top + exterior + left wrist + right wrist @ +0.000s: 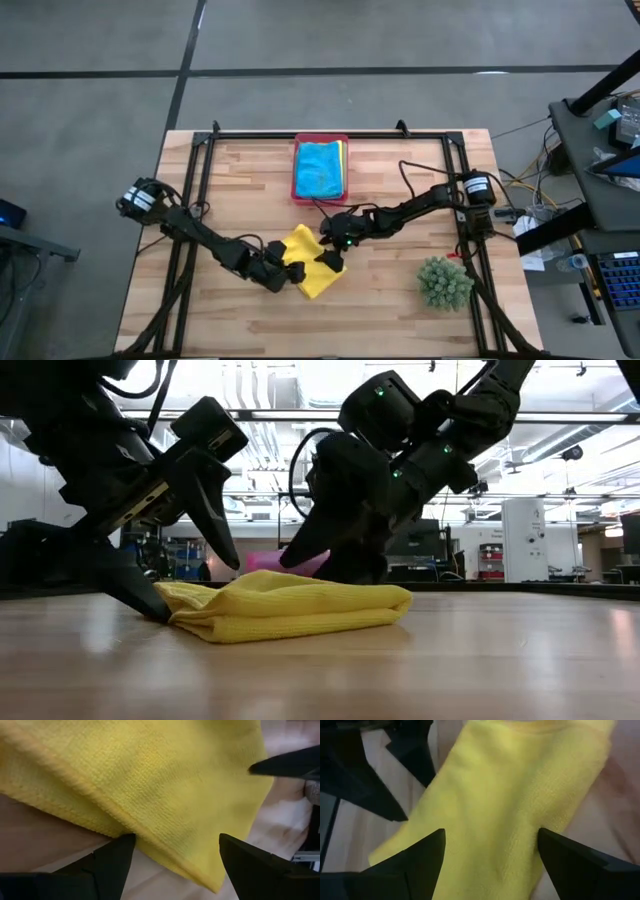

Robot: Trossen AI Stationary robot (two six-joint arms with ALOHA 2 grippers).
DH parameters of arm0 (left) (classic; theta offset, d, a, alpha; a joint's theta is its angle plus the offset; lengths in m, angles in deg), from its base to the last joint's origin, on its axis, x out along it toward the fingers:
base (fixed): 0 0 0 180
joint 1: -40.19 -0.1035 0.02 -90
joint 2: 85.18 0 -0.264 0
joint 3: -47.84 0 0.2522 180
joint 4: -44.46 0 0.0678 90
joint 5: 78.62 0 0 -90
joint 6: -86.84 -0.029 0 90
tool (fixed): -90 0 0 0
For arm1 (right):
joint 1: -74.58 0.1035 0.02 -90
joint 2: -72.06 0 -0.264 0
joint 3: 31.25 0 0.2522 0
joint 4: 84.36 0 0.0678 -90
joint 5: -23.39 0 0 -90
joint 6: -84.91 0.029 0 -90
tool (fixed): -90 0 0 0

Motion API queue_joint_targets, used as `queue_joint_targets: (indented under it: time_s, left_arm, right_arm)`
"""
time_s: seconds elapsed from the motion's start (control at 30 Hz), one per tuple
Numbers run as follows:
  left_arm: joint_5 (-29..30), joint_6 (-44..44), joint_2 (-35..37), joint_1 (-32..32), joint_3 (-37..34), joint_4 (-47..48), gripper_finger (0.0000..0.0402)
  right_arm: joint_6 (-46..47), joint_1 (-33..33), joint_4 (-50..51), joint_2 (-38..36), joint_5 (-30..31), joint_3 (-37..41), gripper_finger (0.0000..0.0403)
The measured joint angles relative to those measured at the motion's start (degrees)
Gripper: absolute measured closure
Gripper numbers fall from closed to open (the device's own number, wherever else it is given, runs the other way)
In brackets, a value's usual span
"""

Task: Fold microfiber towels
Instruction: Put the yellow towel into the bin

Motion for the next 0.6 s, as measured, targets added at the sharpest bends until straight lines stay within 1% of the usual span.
queue_joint_targets:
  time_s: [0.1, 0.27, 0.4, 0.5, 0.6]
  left_arm:
    - [0.16, -0.86, -0.09, -0.23, -0.22, 0.24, 0.0121]
    - [0.63, -4.73, -0.11, -1.80, -0.31, 0.47, 0.0121]
    - [0.71, -7.07, -0.11, -2.63, -0.33, 0.59, 0.0123]
    - [1.14, -8.34, -0.29, -2.89, -0.34, 0.89, 0.0141]
    - [2.64, -9.48, -0.72, -2.90, -0.40, 0.90, 0.0174]
  right_arm:
    - [0.34, 0.17, -1.58, 0.98, -0.22, 0.00, 0.0109]
    - [0.07, 0.15, -1.88, 1.01, -0.22, 0.02, 0.0122]
    - [0.05, 0.15, -2.99, 0.94, -0.22, 0.02, 0.0142]
    - [0.05, 0.15, -2.97, 0.94, -0.22, 0.02, 0.0168]
    - [0.10, 0.15, -3.92, 0.94, -0.20, 0.02, 0.0202]
